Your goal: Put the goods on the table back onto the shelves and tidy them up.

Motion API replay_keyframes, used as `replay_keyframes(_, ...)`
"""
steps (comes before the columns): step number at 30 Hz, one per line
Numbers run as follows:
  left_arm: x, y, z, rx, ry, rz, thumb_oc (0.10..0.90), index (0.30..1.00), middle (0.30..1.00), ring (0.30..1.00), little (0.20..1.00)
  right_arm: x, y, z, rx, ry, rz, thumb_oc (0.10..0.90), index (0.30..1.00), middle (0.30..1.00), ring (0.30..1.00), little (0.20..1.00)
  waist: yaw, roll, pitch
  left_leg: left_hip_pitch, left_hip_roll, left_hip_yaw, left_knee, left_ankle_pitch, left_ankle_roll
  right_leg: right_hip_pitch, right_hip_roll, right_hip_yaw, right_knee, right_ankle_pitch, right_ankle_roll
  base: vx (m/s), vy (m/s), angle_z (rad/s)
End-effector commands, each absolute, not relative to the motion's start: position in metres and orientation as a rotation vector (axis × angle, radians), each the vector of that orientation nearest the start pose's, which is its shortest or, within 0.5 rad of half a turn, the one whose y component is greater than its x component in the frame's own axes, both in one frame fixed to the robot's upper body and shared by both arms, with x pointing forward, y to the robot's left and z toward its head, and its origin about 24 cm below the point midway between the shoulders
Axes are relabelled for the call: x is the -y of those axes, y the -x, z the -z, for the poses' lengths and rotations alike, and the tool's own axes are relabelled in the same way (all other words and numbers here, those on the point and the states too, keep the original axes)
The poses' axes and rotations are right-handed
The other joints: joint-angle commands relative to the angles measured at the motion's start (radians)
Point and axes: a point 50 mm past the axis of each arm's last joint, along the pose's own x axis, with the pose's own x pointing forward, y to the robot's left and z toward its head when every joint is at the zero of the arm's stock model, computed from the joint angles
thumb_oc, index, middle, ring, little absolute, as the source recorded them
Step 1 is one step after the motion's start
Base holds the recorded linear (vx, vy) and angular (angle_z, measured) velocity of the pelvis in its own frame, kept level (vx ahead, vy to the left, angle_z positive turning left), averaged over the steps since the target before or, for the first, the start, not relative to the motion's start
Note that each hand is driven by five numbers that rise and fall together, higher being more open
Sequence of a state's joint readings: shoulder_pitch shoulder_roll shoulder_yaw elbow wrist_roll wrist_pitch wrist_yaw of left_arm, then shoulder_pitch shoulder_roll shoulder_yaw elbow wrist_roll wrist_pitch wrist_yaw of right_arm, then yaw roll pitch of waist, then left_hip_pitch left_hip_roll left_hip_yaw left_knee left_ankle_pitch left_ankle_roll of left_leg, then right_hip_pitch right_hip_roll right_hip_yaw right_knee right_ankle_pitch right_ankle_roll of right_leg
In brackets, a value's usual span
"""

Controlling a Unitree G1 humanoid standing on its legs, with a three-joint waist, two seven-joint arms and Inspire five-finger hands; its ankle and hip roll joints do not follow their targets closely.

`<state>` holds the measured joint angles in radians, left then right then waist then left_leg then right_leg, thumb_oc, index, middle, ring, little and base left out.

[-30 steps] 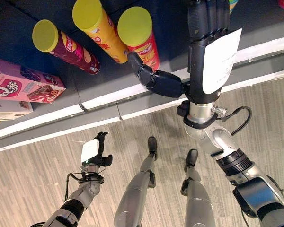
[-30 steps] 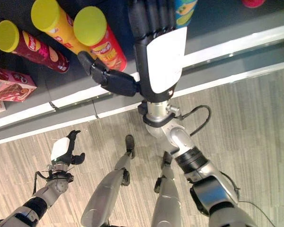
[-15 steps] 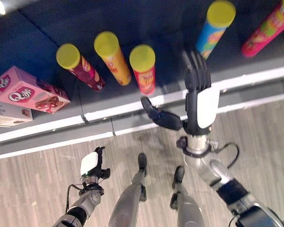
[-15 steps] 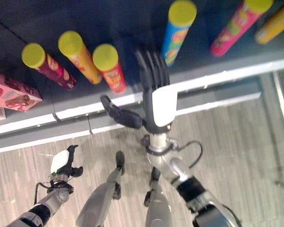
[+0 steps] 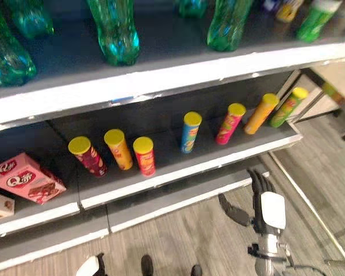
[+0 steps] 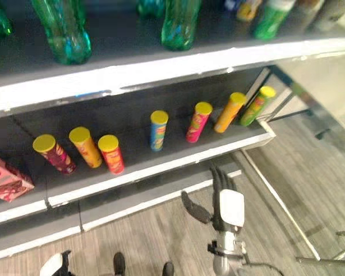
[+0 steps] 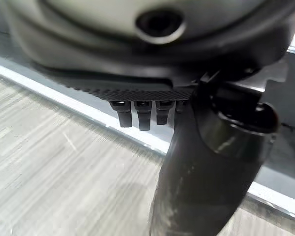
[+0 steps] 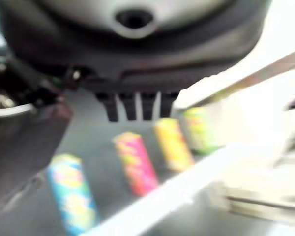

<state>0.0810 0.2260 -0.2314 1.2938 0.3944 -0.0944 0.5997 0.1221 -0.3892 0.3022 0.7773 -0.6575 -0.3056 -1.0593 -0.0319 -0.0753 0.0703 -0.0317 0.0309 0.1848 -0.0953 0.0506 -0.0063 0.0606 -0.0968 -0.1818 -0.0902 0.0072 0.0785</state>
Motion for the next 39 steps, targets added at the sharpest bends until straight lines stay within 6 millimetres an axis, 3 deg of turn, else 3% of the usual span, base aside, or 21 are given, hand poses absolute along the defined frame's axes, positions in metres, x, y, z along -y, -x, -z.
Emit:
replay_keyframes(1, -0.241, -0.059, 0.157, -1.044, -0.964, -0.153, 0.8, 0.9, 0.9, 0.9, 0.9, 0.237, -0.155, 0.075, -0.054, 1.073, 0.45, 0.8, 0.9, 0.9, 0.9, 0.9, 0.02, 0.032, -0.056, 0.051, 0.093, 0.015, 0.024, -0.052, -0.077, -0.108, -0.042, 0.002, 0.099, -0.001, 0.064, 0.05, -0.028, -0.03)
replay_keyframes(2, -0.241, -0.059, 0.157, -1.044, -0.964, -0.153, 0.8, 0.9, 0.9, 0.9, 0.9, 0.237, -0.155, 0.075, -0.054, 1.072, 0.45, 0.8, 0.9, 0.9, 0.9, 0.9, 0.021, 0.031, -0.055, 0.053, 0.094, 0.015, 0.023, -0.053, -0.077, -0.107, -0.041, 0.002, 0.099, -0.002, 0.064, 0.07, -0.027, -0.01)
replay_keyframes(3, -0.24, -0.06, 0.157, -1.046, -0.951, -0.151, 0.8, 0.9, 0.9, 0.9, 0.9, 0.244, -0.13, 0.099, -0.276, 1.063, 0.456, 0.8, 0.9, 0.9, 0.9, 0.9, 0.016, 0.033, -0.071, 0.07, 0.094, 0.019, 0.019, -0.057, -0.079, -0.092, -0.038, 0.006, 0.099, -0.005, 0.065, 0.05, -0.016, -0.02)
replay_keyframes(4, -0.24, -0.06, 0.157, -1.046, -0.951, -0.151, 0.8, 0.9, 0.9, 0.9, 0.9, 0.244, -0.13, 0.099, -0.276, 1.061, 0.456, 0.8, 0.9, 0.9, 0.9, 0.9, 0.016, 0.032, -0.071, 0.071, 0.094, 0.02, 0.019, -0.057, -0.079, -0.091, -0.038, 0.007, 0.098, -0.005, 0.065, 0.08, -0.026, -0.09)
replay_keyframes(6, -0.242, -0.067, 0.156, -1.027, -0.932, -0.161, 0.8, 0.9, 0.9, 0.9, 0.9, 0.255, -0.093, 0.124, -0.587, 1.063, 0.463, 0.8, 0.9, 0.9, 0.9, 0.9, 0.007, 0.039, -0.081, 0.096, 0.096, 0.024, 0.016, -0.064, -0.081, -0.072, -0.036, 0.016, 0.098, -0.01, 0.064, 0.05, -0.018, -0.1)
replay_keyframes(7, -0.242, -0.067, 0.156, -1.027, -0.932, -0.161, 0.8, 0.9, 0.9, 0.9, 0.9, 0.254, -0.093, 0.124, -0.587, 1.062, 0.463, 0.8, 0.9, 0.9, 0.9, 0.9, 0.007, 0.038, -0.083, 0.093, 0.096, 0.024, 0.015, -0.062, -0.081, -0.075, -0.036, 0.016, 0.097, -0.008, 0.064, 0.04, -0.005, -0.16)
replay_keyframes(8, -0.243, -0.069, 0.155, -1.025, -0.911, -0.18, 0.8, 0.9, 0.9, 0.9, 0.9, 0.257, -0.071, 0.135, -0.758, 1.04, 0.478, 0.8, 0.9, 0.9, 0.9, 0.9, 0.001, 0.044, -0.092, 0.102, 0.096, 0.027, 0.013, -0.063, -0.082, -0.07, -0.035, 0.019, 0.096, -0.008, 0.063, 0.02, 0.002, -0.14)
replay_keyframes(9, -0.243, -0.069, 0.155, -1.025, -0.911, -0.181, 0.8, 0.9, 0.9, 0.9, 0.9, 0.257, -0.072, 0.135, -0.758, 1.04, 0.478, 0.8, 0.9, 0.9, 0.9, 0.9, 0.001, 0.044, -0.091, 0.103, 0.096, 0.028, 0.013, -0.064, -0.082, -0.07, -0.035, 0.019, 0.096, -0.008, 0.063, 0.03, -0.004, -0.15)
replay_keyframes(10, -0.245, -0.073, 0.154, -1.025, -0.878, -0.217, 0.8, 0.9, 0.9, 0.9, 0.9, 0.255, -0.05, 0.143, -0.896, 1.051, 0.424, 0.8, 0.9, 0.9, 0.9, 0.9, -0.003, 0.049, -0.093, 0.11, 0.096, 0.03, 0.01, -0.063, -0.083, -0.063, -0.034, 0.022, 0.095, -0.009, 0.061, 0.02, -0.009, -0.05)
replay_keyframes(15, -0.243, -0.067, 0.156, -1.065, -0.724, -0.34, 0.8, 0.9, 0.9, 0.9, 0.9, 0.239, 0.0, 0.157, -1.163, 1.054, 0.28, 0.8, 0.9, 0.9, 0.9, 0.9, -0.004, 0.054, -0.09, 0.111, 0.095, 0.02, 0.008, -0.06, -0.086, -0.055, -0.031, 0.017, 0.095, -0.012, 0.054, 0.01, -0.002, -0.01)
replay_keyframes(17, -0.214, -0.059, 0.161, -1.045, -0.608, -0.325, 0.8, 0.9, 0.9, 0.9, 0.9, 0.232, 0.006, 0.159, -1.209, 0.977, 0.327, 0.8, 0.9, 0.9, 0.9, 0.9, 0.006, 0.054, -0.083, 0.105, 0.093, 0.006, 0.008, -0.055, -0.085, -0.05, -0.03, 0.014, 0.095, -0.014, 0.05, 0.0, 0.0, 0.0)
replay_keyframes(18, -0.214, -0.059, 0.161, -1.045, -0.608, -0.325, 0.8, 0.9, 0.9, 0.9, 0.9, 0.232, 0.006, 0.159, -1.209, 0.977, 0.327, 0.8, 0.9, 0.9, 0.9, 0.9, 0.006, 0.055, -0.083, 0.105, 0.093, 0.006, 0.008, -0.055, -0.085, -0.05, -0.03, 0.014, 0.095, -0.014, 0.05, -0.01, -0.025, 0.03)
replay_keyframes(19, -0.224, -0.05, 0.159, -1.063, -0.507, -0.444, 0.8, 0.9, 0.9, 0.9, 0.9, 0.229, 0.01, 0.16, -1.234, 0.929, 0.337, 0.8, 0.9, 0.9, 0.9, 0.9, 0.016, 0.054, -0.076, 0.101, 0.094, -0.005, 0.008, -0.048, -0.086, -0.048, -0.029, 0.007, 0.097, -0.017, 0.049, -0.01, -0.022, 0.07)
replay_keyframes(20, -0.224, -0.05, 0.159, -1.063, -0.507, -0.444, 0.8, 0.9, 0.9, 0.9, 0.9, 0.229, 0.01, 0.16, -1.234, 0.929, 0.337, 0.8, 0.9, 0.9, 0.9, 0.9, 0.016, 0.054, -0.076, 0.101, 0.094, -0.005, 0.008, -0.048, -0.086, -0.048, -0.029, 0.007, 0.097, -0.017, 0.049, 0.0, -0.034, 0.11)
replay_keyframes(22, -0.236, -0.049, 0.156, -1.053, -0.411, -0.606, 0.8, 0.9, 0.9, 0.9, 0.9, 0.23, 0.006, 0.16, -1.204, 0.959, 0.297, 0.8, 0.9, 0.9, 0.9, 0.9, 0.03, 0.054, -0.071, 0.094, 0.092, -0.02, 0.008, -0.04, -0.087, -0.044, -0.029, -0.006, 0.093, -0.016, 0.046, 0.01, -0.034, 0.12)
replay_keyframes(25, -0.236, -0.08, 0.14, -0.845, -0.243, -0.659, 0.8, 0.9, 0.9, 0.9, 0.9, 0.233, -0.007, 0.159, -1.14, 1.002, 0.235, 0.8, 0.9, 0.9, 0.9, 0.9, 0.044, 0.056, -0.064, 0.076, 0.093, -0.036, 0.008, -0.032, -0.087, -0.042, -0.026, -0.02, 0.082, -0.014, 0.044, -0.01, -0.027, 0.22)
replay_keyframes(26, -0.237, -0.079, 0.14, -0.846, -0.243, -0.659, 0.8, 0.9, 0.9, 0.9, 0.9, 0.233, -0.007, 0.159, -1.141, 1.002, 0.234, 0.8, 0.9, 0.9, 0.9, 0.9, 0.043, 0.056, -0.064, 0.076, 0.093, -0.037, 0.008, -0.033, -0.087, -0.042, -0.026, -0.021, 0.082, -0.014, 0.044, -0.01, -0.003, 0.06)
replay_keyframes(29, -0.239, -0.11, 0.113, -0.627, -0.114, -0.616, 0.8, 0.9, 0.9, 0.9, 0.9, 0.237, -0.021, 0.158, -1.084, 1.021, 0.195, 0.8, 0.9, 0.9, 0.9, 0.9, 0.05, 0.056, -0.058, 0.066, 0.094, -0.044, 0.008, -0.033, -0.085, -0.045, -0.021, -0.021, 0.075, -0.013, 0.042, -0.02, -0.004, 0.15)
replay_keyframes(30, -0.239, -0.11, 0.113, -0.627, -0.114, -0.616, 0.8, 0.9, 0.9, 0.9, 0.9, 0.237, -0.021, 0.158, -1.085, 1.021, 0.195, 0.8, 0.9, 0.9, 0.9, 0.9, 0.05, 0.056, -0.059, 0.066, 0.094, -0.044, 0.008, -0.033, -0.085, -0.045, -0.021, -0.021, 0.075, -0.013, 0.042, -0.02, -0.005, 0.12)
replay_keyframes(34, -0.242, -0.136, 0.08, -0.428, -0.068, -0.544, 0.8, 0.9, 0.9, 0.9, 0.9, 0.237, -0.028, 0.158, -1.057, 1.035, 0.145, 0.8, 0.9, 0.9, 0.9, 0.9, 0.053, 0.052, -0.055, 0.066, 0.095, -0.043, 0.008, -0.037, -0.083, -0.045, -0.018, -0.016, 0.072, -0.014, 0.04, 0.0, 0.0, 0.0)
replay_keyframes(39, -0.243, -0.153, 0.061, -0.32, -0.107, -0.497, 0.8, 0.9, 0.9, 0.9, 0.9, 0.233, -0.024, 0.159, -1.066, 1.032, 0.105, 0.8, 0.9, 0.9, 0.9, 0.9, 0.051, 0.047, -0.051, 0.071, 0.098, -0.038, 0.008, -0.041, -0.084, -0.045, -0.017, -0.01, 0.069, -0.014, 0.038, 0.0, 0.0, 0.0)
